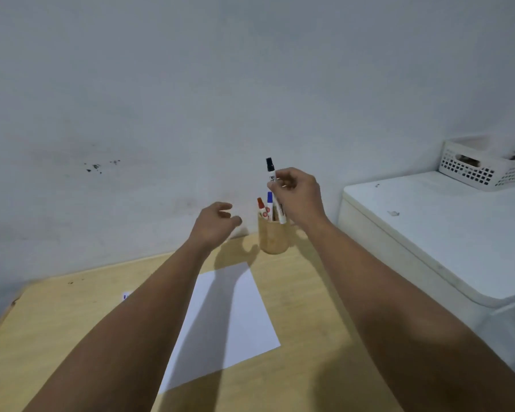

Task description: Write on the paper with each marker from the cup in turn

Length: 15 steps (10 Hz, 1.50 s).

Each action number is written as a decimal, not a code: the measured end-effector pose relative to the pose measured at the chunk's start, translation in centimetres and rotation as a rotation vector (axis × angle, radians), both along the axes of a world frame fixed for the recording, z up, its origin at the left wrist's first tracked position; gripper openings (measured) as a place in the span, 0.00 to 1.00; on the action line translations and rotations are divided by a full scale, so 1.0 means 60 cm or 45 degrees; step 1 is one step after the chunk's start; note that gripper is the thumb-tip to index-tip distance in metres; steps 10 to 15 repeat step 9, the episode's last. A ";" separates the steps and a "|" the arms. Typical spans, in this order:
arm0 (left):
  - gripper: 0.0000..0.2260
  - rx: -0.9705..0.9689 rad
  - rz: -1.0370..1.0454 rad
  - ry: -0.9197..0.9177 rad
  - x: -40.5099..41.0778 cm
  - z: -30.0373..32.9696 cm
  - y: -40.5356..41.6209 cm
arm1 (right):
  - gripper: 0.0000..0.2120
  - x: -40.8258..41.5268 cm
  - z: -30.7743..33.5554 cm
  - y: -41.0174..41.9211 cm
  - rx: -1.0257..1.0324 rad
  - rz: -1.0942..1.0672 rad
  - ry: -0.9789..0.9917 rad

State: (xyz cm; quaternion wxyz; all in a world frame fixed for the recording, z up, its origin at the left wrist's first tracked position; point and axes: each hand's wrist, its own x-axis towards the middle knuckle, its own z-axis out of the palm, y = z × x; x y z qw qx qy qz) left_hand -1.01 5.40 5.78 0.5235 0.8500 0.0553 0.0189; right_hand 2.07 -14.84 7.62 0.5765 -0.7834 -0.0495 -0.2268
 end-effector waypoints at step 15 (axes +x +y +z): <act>0.38 0.239 -0.130 -0.045 0.038 -0.036 -0.113 | 0.17 0.028 -0.038 0.019 -0.410 -0.353 0.444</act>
